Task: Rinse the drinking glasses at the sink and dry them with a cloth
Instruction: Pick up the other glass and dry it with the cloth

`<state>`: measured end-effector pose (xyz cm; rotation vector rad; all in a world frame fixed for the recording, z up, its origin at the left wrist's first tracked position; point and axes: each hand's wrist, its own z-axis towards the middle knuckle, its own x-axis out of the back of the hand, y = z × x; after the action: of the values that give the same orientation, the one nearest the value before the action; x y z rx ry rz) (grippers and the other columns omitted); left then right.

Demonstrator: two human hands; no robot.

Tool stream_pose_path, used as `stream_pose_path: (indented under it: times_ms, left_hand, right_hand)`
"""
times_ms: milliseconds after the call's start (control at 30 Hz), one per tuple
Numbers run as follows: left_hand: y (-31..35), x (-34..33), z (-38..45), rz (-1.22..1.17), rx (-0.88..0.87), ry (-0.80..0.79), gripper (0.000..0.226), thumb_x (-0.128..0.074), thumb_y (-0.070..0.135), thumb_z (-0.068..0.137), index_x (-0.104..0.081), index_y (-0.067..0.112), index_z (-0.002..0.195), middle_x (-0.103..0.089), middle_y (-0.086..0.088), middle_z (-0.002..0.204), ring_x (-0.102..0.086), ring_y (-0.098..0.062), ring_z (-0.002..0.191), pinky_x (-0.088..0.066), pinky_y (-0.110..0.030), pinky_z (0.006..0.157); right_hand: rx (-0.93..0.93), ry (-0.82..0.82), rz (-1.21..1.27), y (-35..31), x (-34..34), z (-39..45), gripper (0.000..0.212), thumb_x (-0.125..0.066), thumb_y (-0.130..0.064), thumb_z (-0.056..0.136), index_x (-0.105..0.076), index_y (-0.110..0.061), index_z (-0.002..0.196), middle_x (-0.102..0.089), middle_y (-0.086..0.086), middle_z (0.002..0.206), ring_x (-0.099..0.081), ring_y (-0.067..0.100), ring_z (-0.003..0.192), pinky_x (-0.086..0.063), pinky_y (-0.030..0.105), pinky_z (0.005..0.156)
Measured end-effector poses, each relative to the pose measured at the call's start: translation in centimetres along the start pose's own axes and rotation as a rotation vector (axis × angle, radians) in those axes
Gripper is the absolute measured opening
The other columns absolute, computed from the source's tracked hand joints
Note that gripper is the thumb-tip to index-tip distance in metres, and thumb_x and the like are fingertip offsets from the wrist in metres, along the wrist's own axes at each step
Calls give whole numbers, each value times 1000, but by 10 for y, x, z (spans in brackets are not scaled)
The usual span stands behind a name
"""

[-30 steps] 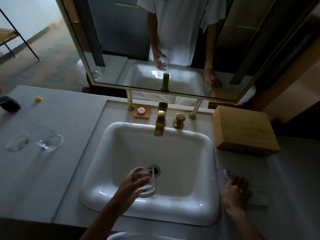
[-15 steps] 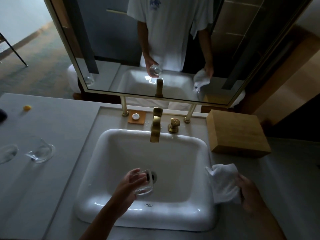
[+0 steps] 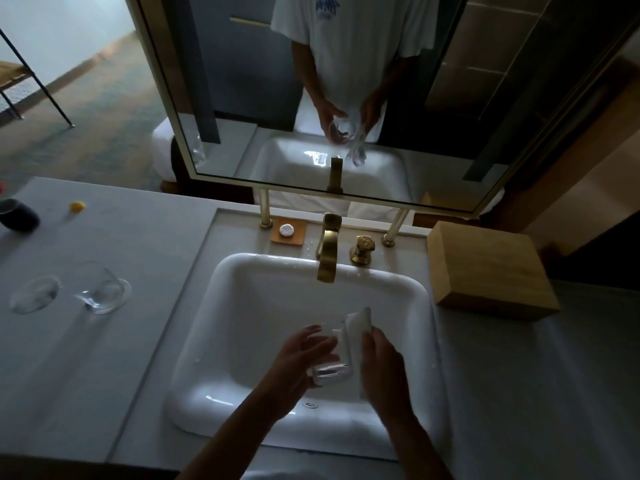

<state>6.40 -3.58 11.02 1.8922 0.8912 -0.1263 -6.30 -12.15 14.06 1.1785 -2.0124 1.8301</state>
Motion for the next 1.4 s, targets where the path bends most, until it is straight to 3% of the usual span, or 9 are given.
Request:
stream_pose_path:
  times_ms: [133,300,433,600,733,1033,1167,1300,1400]
  left_hand:
    - [-1,4,-5,21,-48,7,50,-80,37,82,-64,11,121,-70,-18,118,-69,-35,104,-54,-49,85]
    - [-3,13,-10,-29,-57,-12,50,-69,38,87,-61,3,122,-65,-21,110,-65,-33,98,-56,-43,75]
    - [-2,12,-15,-52,-17,-66,43,-64,35,91,-62,2,118,-65,-17,104,-63,-32,94,-56,-43,73]
    - [6,-4,-19,-22,-25,-95,30,-55,23,99,-62,0,117,-67,-12,93,-65,-22,79,-52,-33,65]
    - [10,-6,-20,41,-17,-90,38,-53,24,101,-54,-7,123,-66,-13,97,-66,-23,82,-53,-33,68]
    - [15,-5,-23,-4,-39,-85,36,-64,22,93,-54,13,127,-66,-13,107,-69,-26,94,-58,-39,76]
    - [16,-8,-18,21,-83,-15,36,-51,38,99,-52,13,125,-67,-13,109,-70,-26,93,-58,-38,75]
    - [23,-13,-17,5,-150,82,52,-57,51,91,-48,12,123,-63,-7,97,-67,-9,71,-51,-21,55]
    - [21,-20,-15,26,-154,162,56,-56,55,81,-47,16,119,-62,-7,99,-65,-13,76,-49,-21,54]
  right_hand:
    - [174,23,59,-12,-20,-26,37,-39,-30,102,-59,-14,128,-71,-5,77,-68,1,66,-53,12,58]
    - [416,-62,-53,-4,-33,-45,62,-21,-60,98,-40,-27,147,-53,4,145,-59,9,123,-53,26,98]
    - [403,176,-11,-2,-23,-33,21,-49,-44,98,-56,-44,118,-64,-12,99,-66,10,86,-55,20,70]
    - [239,217,212,-20,-43,-33,43,-36,-57,97,-45,-27,127,-57,3,126,-58,20,114,-53,47,92]
    - [100,40,239,-22,-47,-32,49,-35,-46,99,-23,-45,146,-43,-10,150,-49,7,129,-49,21,101]
    - [-377,-324,650,-41,-16,5,55,-28,-52,101,-66,-14,91,-74,3,65,-67,27,71,-58,37,57]
    - [-253,-300,591,-44,-22,2,75,-41,-75,86,-60,-15,126,-67,12,120,-62,32,109,-50,44,91]
    - [-60,-113,429,-45,-38,-25,56,-44,-52,96,-34,-32,148,-45,-12,141,-53,-8,107,-40,5,79]
    - [90,21,215,-39,-53,-39,63,-33,-59,95,-12,-38,151,-28,-15,153,-37,-13,126,-38,9,101]
